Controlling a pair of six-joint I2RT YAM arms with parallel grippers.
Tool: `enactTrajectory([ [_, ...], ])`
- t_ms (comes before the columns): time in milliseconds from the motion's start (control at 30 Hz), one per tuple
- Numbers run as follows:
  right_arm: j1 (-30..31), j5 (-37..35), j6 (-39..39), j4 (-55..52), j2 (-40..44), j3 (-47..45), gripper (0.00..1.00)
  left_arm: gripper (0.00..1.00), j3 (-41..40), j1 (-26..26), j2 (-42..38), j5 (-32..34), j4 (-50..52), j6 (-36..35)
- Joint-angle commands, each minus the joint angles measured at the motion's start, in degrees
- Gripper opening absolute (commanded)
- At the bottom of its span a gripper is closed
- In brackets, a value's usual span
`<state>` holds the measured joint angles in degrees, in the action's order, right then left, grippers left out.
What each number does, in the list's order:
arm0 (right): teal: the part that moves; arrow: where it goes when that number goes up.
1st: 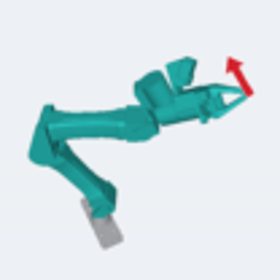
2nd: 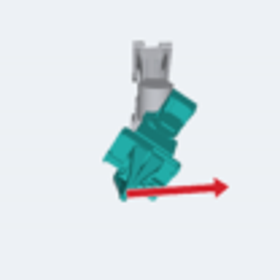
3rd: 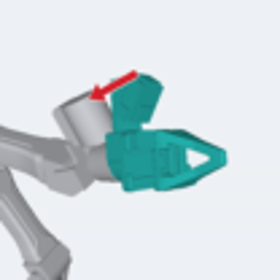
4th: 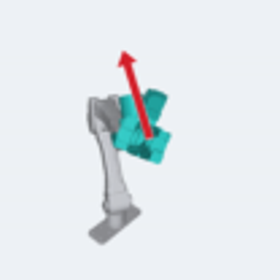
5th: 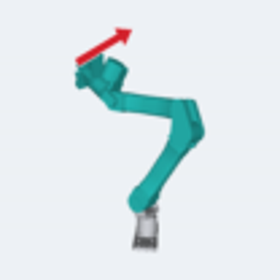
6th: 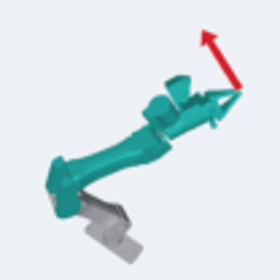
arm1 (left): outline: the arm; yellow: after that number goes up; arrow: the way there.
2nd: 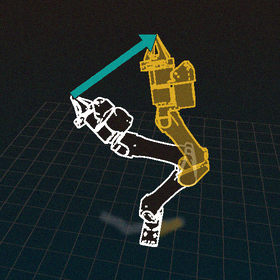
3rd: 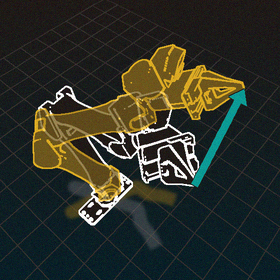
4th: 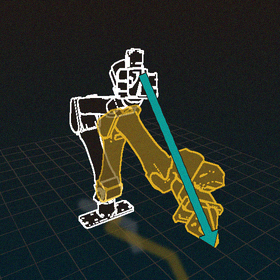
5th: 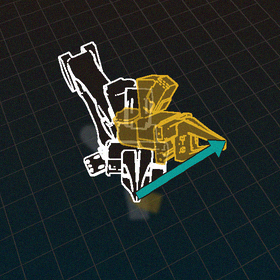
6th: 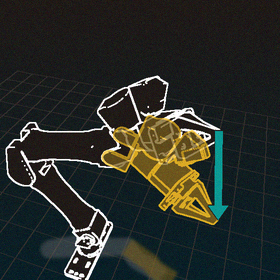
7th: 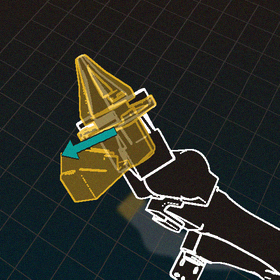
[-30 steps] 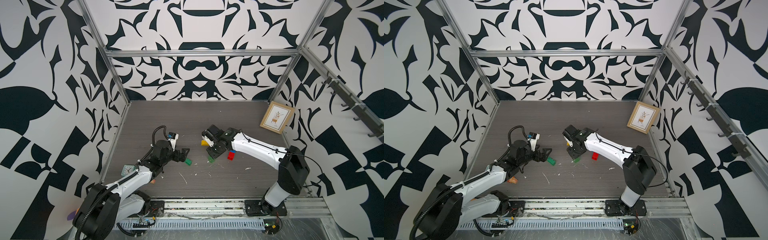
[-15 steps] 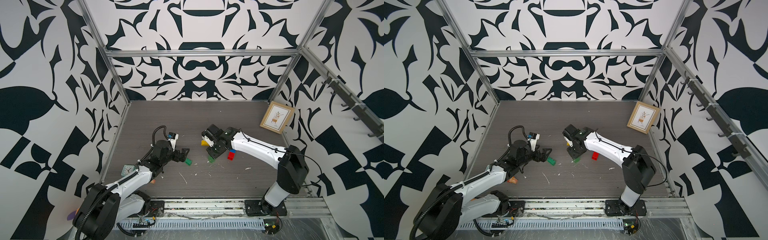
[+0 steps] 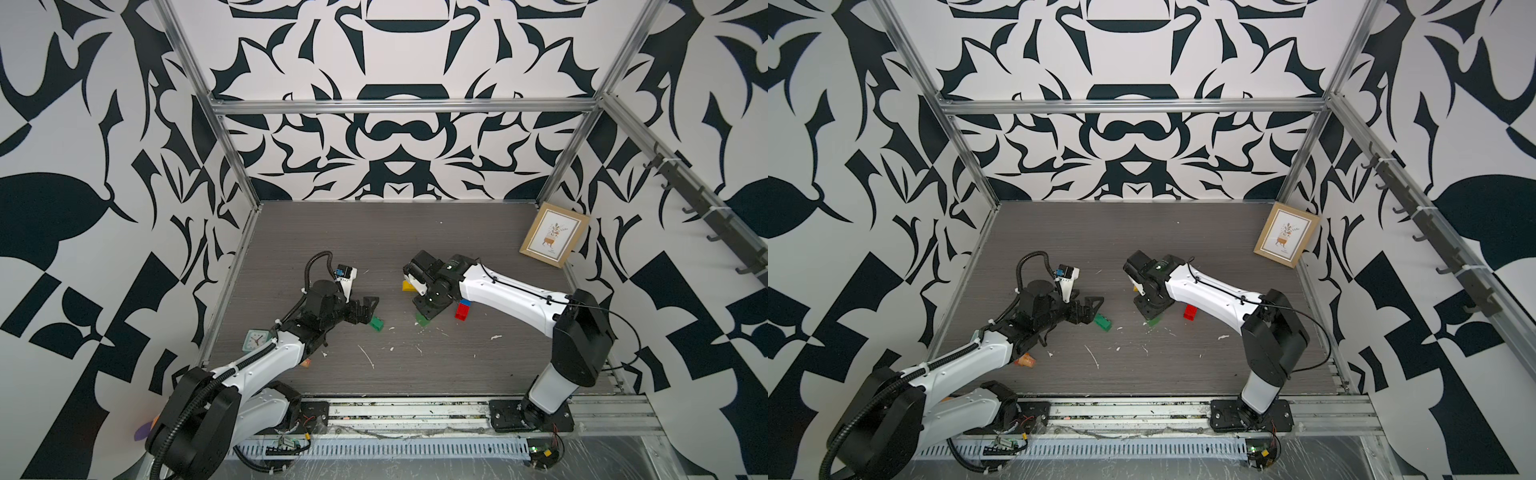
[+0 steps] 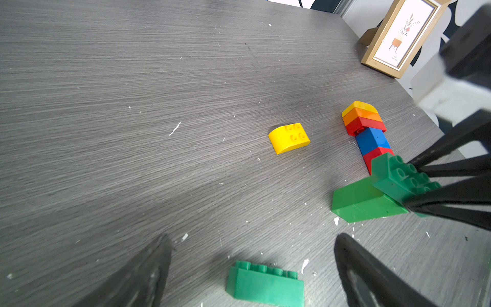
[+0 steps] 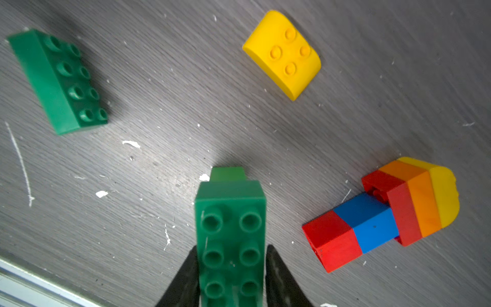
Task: Assemble an ice cream with lego
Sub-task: Assemble the lego brick with the lego brick.
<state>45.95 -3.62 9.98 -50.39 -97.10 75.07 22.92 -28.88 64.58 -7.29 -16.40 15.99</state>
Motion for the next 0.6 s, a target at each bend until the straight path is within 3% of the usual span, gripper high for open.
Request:
enactTrajectory([
  [0,0.0,0.0,0.8,-1.0,0.6,0.3,0.48,0.99,1.6,-0.1,-0.4,0.1,0.6,-0.6],
  [333,0.0,0.2,0.7,2.3,3.0,0.5,0.57,0.99,1.5,-0.1,-0.7,0.2,0.7,-0.7],
  [567,0.0,0.6,-1.8,3.2,5.9,-0.9,0.54,0.99,1.7,-0.1,-0.3,0.1,0.7,-0.7],
])
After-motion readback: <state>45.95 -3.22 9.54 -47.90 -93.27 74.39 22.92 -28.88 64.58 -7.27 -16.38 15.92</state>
